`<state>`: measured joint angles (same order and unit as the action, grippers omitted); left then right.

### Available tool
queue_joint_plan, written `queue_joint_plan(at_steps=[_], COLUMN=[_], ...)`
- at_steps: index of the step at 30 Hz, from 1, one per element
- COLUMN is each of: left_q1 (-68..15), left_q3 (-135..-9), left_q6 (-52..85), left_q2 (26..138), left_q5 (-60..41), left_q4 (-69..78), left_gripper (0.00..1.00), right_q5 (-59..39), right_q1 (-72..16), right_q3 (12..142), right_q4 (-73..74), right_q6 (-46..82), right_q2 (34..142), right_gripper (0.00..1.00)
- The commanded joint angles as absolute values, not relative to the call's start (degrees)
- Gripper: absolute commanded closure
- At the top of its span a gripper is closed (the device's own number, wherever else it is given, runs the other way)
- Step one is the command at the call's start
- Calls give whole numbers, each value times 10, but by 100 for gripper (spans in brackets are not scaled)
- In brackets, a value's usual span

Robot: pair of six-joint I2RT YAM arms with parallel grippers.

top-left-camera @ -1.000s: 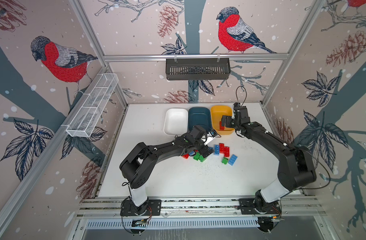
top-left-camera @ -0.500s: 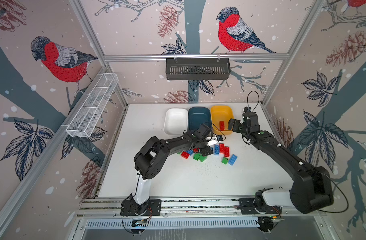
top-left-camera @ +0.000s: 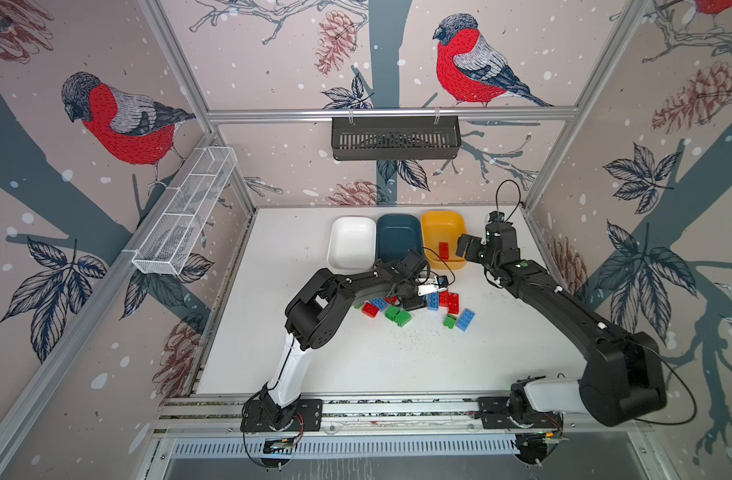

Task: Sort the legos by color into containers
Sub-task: 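Drop the light blue brick into the teal bin while the right reaches down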

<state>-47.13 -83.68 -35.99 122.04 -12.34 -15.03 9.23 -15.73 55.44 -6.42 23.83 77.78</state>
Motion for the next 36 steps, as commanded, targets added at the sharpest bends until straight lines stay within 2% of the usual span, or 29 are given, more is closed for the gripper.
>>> queue_joint_plan(at_steps=[1, 3, 6, 9, 13, 18, 20, 23, 26, 32, 36], left_q1=[-471, -471, -466, -455, -437, -394, -379, -376, -368, -365, -365], left_q3=[-837, -832, -823, -811, -784, -711, -670, -660, -689, -783, -845], left_q6=[-368, -367, -357, -334, -295, -165, -125, -97, -45, 22, 68], left_q2=[1225, 1219, 1205, 1179, 1116, 1044, 1032, 1036, 1061, 1126, 1164], left_q5=[-126, -130, -132, -142, -184, -183, -158, -61, 27, 125, 157], left_q4=[-167, -163, -151, -129, -76, 115, 227, 287, 278, 180, 107], left_gripper=[52, 62, 73, 76, 86, 87, 86, 87, 87, 87, 79], right_q5=[97, 98, 98, 94, 90, 81, 73, 52, 31, 31, 34], right_q1=[-157, -157, -157, -158, -161, -174, -179, -187, -194, -229, -256], right_q3=[554, 553, 553, 551, 548, 529, 523, 520, 512, 511, 521], right_q4=[-64, -65, -68, -70, -85, -71, -64, -63, -64, -77, -86], right_q6=[239, 238, 239, 241, 258, 283, 292, 297, 304, 312, 315], right_q2=[776, 776, 776, 776, 780, 780, 780, 780, 779, 790, 814], right_gripper=[0, 1, 1, 0, 0, 0, 1, 0, 1, 1, 3])
